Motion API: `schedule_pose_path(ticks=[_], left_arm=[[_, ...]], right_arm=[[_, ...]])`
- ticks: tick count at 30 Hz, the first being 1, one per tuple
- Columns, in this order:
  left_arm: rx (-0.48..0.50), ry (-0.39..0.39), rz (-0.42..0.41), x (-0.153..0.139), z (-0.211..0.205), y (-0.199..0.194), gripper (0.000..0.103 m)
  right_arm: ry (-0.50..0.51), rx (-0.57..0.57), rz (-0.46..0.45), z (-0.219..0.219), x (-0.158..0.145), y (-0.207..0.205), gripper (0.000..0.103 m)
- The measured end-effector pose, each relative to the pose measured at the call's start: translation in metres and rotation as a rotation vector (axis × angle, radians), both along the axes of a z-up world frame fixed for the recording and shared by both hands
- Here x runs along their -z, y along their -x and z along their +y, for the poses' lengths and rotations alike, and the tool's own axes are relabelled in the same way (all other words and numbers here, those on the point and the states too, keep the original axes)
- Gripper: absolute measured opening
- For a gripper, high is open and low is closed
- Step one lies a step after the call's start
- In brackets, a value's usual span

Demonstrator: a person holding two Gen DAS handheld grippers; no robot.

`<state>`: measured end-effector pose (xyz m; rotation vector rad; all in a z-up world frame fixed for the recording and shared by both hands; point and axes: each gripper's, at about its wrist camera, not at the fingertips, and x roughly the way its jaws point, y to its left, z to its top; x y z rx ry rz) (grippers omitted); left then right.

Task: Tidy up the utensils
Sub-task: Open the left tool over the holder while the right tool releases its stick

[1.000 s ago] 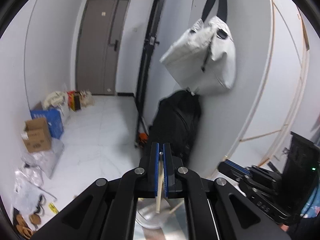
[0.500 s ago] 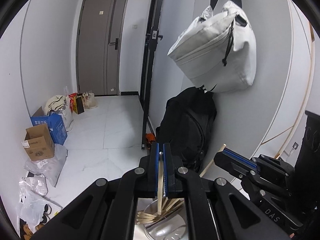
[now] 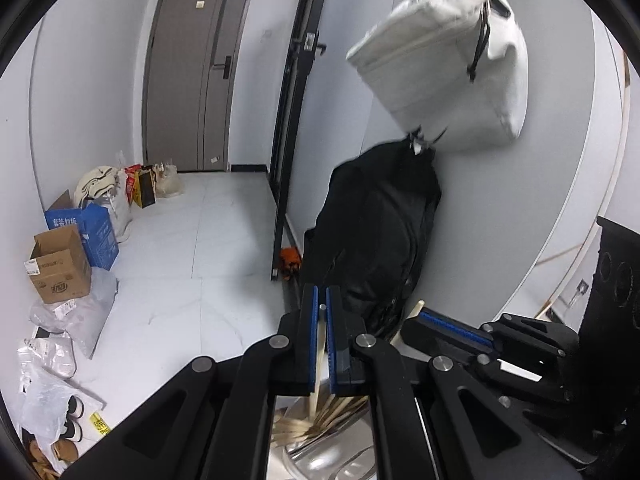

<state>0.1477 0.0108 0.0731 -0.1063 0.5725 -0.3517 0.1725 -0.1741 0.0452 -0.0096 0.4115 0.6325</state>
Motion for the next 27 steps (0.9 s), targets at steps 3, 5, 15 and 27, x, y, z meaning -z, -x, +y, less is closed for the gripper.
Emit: schedule_pose_path(ticks=[3, 5, 15, 27], left_arm=[[0.012, -0.003, 0.03, 0.01, 0.001, 0.001, 0.0], [0.023, 0.004, 0.063, 0.016, 0.001, -0.002, 0.0], [0.136, 0.107, 0.194, 0.022, 0.004, -0.021, 0.015], [-0.104, 0.002, 0.066, -0.003, 0.018, 0.016, 0.061]], right_arm=[[-0.004, -0.009, 0.036, 0.0, 0.014, -0.005, 0.003], [-0.002, -0.013, 0.048, 0.0, 0.02, -0.008, 0.003], [-0.025, -0.057, 0.122, -0.011, 0.037, -0.015, 0.008], [-0.124, 0.041, 0.092, -0.049, 0.024, 0.021, 0.075]])
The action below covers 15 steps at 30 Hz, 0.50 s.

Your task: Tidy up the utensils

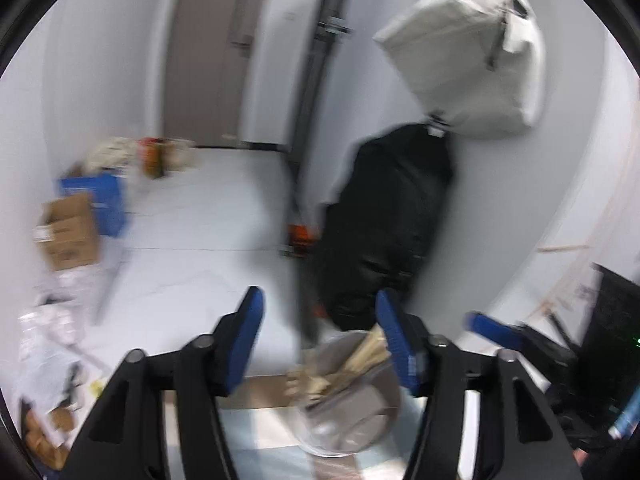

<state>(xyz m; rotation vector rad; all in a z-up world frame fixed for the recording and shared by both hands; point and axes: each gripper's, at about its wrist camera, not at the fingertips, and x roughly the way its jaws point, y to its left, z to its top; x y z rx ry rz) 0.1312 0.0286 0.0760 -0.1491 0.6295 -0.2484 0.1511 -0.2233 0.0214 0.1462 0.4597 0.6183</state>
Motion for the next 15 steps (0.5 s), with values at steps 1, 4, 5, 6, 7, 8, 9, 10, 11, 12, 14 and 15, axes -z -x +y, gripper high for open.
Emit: schedule_pose_path(ticks=[1, 4, 5, 6, 7, 8, 9, 10, 11, 12, 14, 15], left_arm=[[-0.037, -0.003, -0.016, -0.002, 0.002, 0.007, 0.062], [-0.08, -0.012, -0.06, -0.007, 0.003, 0.027, 0.068], [-0.089, -0.018, -0.072, -0.009, 0.002, 0.034, 0.069], [-0.091, -0.018, -0.08, -0.01, 0.002, 0.039, 0.07], [-0.095, -0.019, -0.088, -0.012, 0.002, 0.045, 0.071], [-0.098, -0.015, -0.094, -0.014, 0.001, 0.052, 0.073], [-0.103, -0.011, -0.097, -0.015, 0.001, 0.056, 0.077], [-0.113, -0.008, -0.101, -0.016, 0.001, 0.062, 0.08], [-0.121, -0.008, -0.106, -0.016, 0.003, 0.067, 0.081], [-0.129, -0.009, -0.112, -0.016, 0.001, 0.071, 0.081], [-0.15, -0.012, -0.123, -0.016, 0.002, 0.079, 0.081], [-0.164, -0.018, -0.132, -0.017, 0.002, 0.084, 0.081]], right_arm=[[-0.005, 0.011, -0.003, -0.002, -0.001, 0.003, 0.079], [-0.035, 0.036, -0.016, -0.01, -0.007, 0.017, 0.084], [-0.04, 0.044, -0.023, -0.012, -0.01, 0.024, 0.085], [-0.042, 0.049, -0.031, -0.012, -0.013, 0.031, 0.087], [-0.044, 0.055, -0.039, -0.013, -0.015, 0.038, 0.09], [-0.045, 0.058, -0.045, -0.012, -0.016, 0.041, 0.091], [-0.047, 0.063, -0.056, -0.012, -0.018, 0.048, 0.095], [-0.047, 0.067, -0.067, -0.013, -0.021, 0.053, 0.097], [-0.045, 0.072, -0.077, -0.013, -0.023, 0.058, 0.097], [-0.042, 0.077, -0.086, -0.012, -0.025, 0.063, 0.098], [-0.042, 0.087, -0.103, -0.014, -0.028, 0.072, 0.1], [-0.045, 0.093, -0.111, -0.014, -0.029, 0.077, 0.102]])
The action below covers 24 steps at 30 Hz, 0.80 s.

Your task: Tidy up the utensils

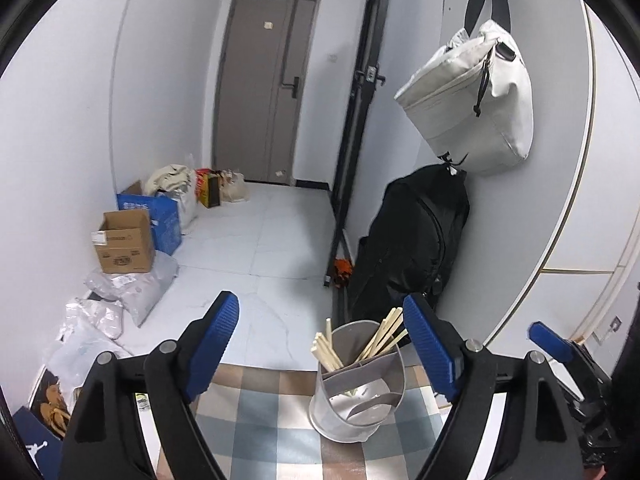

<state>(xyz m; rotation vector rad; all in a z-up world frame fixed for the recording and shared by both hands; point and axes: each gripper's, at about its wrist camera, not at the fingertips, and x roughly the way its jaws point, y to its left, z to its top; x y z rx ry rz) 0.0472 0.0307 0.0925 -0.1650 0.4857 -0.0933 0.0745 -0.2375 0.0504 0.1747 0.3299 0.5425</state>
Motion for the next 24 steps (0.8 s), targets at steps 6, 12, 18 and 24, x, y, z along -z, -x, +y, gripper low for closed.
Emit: schedule_pose_path(ticks=[6, 12, 18, 24], left_arm=[[-0.056, -0.029, -0.022, 0.001, -0.004, 0.022, 0.091], [-0.057, -0.075, -0.056, 0.001, -0.011, 0.051, 0.1], [-0.052, -0.081, -0.051, 0.005, -0.013, 0.065, 0.101], [-0.061, -0.07, -0.042, 0.01, -0.015, 0.073, 0.101]], right_arm=[[0.006, 0.021, -0.025, -0.003, -0.004, 0.026, 0.103], [0.031, 0.035, -0.062, 0.001, -0.012, 0.055, 0.103], [0.031, 0.045, -0.067, 0.003, -0.01, 0.073, 0.103], [0.043, 0.046, -0.058, 0.002, -0.005, 0.079, 0.103]])
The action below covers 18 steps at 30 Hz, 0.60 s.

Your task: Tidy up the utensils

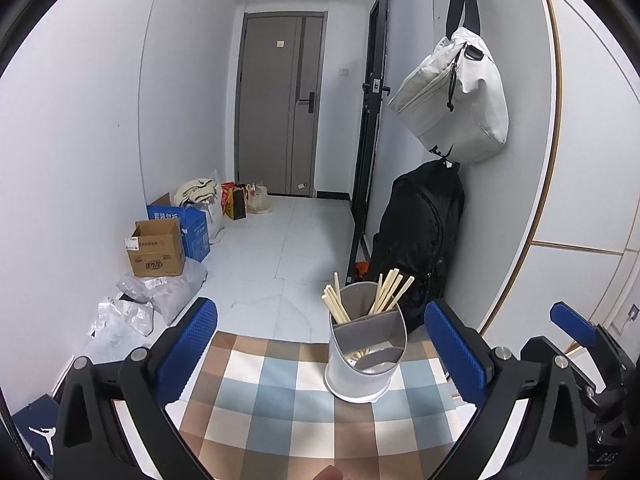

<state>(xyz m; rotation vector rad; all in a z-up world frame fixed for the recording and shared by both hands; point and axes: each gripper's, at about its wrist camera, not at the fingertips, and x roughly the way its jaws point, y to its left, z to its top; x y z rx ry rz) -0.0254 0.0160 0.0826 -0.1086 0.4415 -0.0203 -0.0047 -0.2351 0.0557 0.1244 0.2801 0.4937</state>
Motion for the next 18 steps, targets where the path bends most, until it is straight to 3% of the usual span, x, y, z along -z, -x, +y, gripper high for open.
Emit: schedule_pose_path(ticks=[18], left_arm=[[-0.04, 0.025, 0.01, 0.0105, 0.0017, 0.0049, 0.101]], right_arm=[[0.009, 0.007, 0.007, -0.0023, 0.0013, 0.003, 0.103]])
